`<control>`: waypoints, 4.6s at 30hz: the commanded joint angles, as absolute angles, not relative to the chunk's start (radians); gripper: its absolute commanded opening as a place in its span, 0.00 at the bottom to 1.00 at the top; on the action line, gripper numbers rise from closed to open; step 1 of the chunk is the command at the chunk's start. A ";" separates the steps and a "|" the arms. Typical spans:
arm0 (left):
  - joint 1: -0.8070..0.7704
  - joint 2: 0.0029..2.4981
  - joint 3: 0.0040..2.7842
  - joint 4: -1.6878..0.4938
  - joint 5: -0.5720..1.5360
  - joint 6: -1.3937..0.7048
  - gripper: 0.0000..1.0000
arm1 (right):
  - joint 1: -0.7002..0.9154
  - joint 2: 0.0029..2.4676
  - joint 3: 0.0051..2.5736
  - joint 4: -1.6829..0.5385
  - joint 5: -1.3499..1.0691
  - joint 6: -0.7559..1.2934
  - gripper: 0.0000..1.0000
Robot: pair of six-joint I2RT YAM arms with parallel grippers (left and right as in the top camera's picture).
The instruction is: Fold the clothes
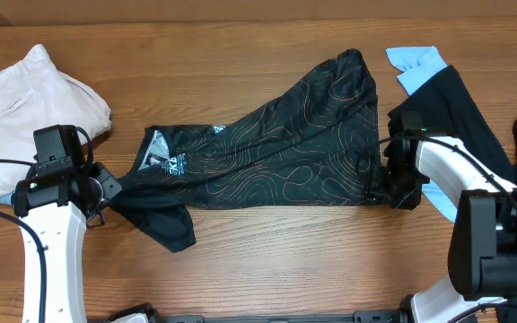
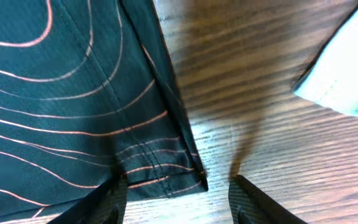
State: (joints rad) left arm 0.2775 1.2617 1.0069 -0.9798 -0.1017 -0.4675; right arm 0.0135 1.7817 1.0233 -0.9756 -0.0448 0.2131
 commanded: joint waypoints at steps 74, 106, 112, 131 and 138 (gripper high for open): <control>0.256 1.702 2.042 -0.789 0.359 -0.324 0.04 | -0.018 1.938 2.480 -1.211 0.141 0.184 0.04; 0.225 1.819 1.884 -1.494 0.270 -0.126 0.04 | -0.093 1.875 2.225 -1.694 0.130 0.182 0.04; 0.226 1.819 1.709 -1.520 0.196 -0.126 0.04 | -0.093 1.872 1.930 -1.691 0.130 0.183 0.04; 0.231 1.710 1.333 -1.462 0.010 -0.260 0.04 | -0.184 1.448 1.273 -1.433 0.127 0.279 0.04; 0.231 1.527 1.289 -1.459 -0.040 -0.310 0.04 | -0.218 1.315 1.272 -1.456 0.131 0.285 0.04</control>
